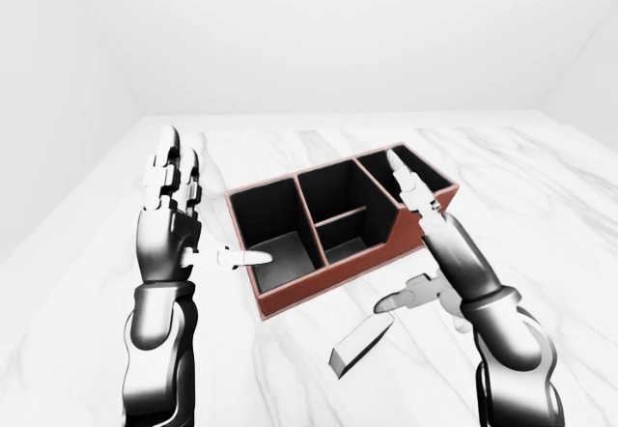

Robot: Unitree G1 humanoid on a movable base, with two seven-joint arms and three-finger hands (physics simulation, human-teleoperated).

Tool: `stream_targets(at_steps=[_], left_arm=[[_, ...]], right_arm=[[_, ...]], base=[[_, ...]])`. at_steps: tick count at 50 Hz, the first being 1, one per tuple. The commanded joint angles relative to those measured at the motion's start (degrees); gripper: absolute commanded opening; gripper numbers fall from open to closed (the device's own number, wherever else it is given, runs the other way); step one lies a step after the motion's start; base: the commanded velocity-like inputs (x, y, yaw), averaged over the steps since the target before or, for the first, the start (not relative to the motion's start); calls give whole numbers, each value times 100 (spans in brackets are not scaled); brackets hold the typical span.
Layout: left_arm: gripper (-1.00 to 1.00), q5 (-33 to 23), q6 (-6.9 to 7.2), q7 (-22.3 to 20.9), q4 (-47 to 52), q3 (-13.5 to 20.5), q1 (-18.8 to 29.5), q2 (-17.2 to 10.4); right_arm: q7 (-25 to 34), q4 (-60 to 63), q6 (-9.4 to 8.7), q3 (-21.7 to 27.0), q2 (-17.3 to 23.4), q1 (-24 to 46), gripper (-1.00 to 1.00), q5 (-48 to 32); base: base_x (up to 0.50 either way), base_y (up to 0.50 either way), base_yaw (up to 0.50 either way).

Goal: Pick up the book and place it in the front compartment of the caddy.

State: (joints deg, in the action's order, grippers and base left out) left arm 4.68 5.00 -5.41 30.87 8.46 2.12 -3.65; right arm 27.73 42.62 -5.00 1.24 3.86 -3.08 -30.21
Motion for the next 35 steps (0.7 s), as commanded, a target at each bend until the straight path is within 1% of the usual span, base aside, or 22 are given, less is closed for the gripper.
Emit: stream_targets(at_steps=[1,10,29,35], left_arm=[[100,-11,0,-4,-18,0,5,0],[100,-30,0,-15,-84,-15,-16,6],[100,-24,0,-9,-78,-3,-1,4],[100,-49,0,-9,-42,-48,-38,18]], right_arm=[[248,190,0,41,-5,-114,100,-235],[360,256,0,74,-35,-250,100,-341],[496,246,0,-95,-78,-447,100,-694],[520,236,0,-91,-78,-507,100,-741]], base=[[0,0,0],[0,0,0],[0,0,0],[0,0,0]])
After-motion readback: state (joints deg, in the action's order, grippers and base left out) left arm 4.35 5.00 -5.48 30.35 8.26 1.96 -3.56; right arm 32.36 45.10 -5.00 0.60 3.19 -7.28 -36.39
